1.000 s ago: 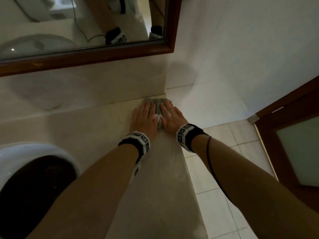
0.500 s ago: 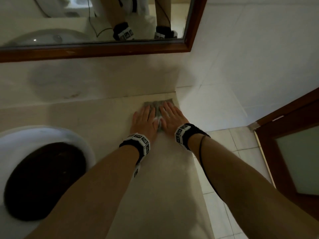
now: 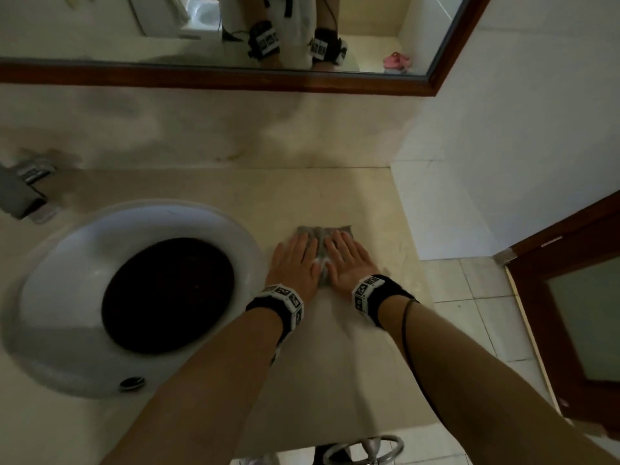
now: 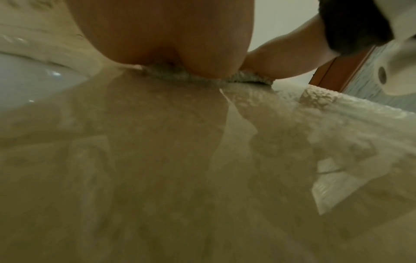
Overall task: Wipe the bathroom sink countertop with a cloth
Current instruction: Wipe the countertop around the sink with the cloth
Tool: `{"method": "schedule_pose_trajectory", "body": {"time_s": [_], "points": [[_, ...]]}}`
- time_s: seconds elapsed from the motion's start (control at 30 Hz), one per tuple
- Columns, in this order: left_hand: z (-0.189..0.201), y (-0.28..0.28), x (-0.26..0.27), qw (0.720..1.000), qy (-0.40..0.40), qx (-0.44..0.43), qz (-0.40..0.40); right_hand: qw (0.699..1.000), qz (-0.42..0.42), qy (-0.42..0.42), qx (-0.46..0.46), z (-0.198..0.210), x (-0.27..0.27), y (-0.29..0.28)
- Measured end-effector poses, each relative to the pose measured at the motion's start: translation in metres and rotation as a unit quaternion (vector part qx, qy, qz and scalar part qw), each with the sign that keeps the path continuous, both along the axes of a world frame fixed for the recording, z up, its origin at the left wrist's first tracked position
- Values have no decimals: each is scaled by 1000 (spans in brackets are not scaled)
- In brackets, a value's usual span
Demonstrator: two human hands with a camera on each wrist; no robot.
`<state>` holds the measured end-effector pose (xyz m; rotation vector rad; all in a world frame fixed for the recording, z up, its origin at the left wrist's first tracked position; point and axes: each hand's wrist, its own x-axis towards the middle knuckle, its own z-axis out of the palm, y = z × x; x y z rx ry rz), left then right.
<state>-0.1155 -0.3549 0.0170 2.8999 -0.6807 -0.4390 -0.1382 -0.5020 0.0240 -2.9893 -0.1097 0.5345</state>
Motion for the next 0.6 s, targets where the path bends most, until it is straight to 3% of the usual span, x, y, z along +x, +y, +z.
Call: {"method": "schedule_pose_trajectory", "body": {"time_s": [0.23, 0.6], "points": [[3, -8, 22, 999, -13, 6, -37, 1000, -10, -8, -19, 1, 11, -7], [0, -64, 124, 1000, -12, -6, -27, 999, -8, -44, -27, 3, 116, -63]]}}
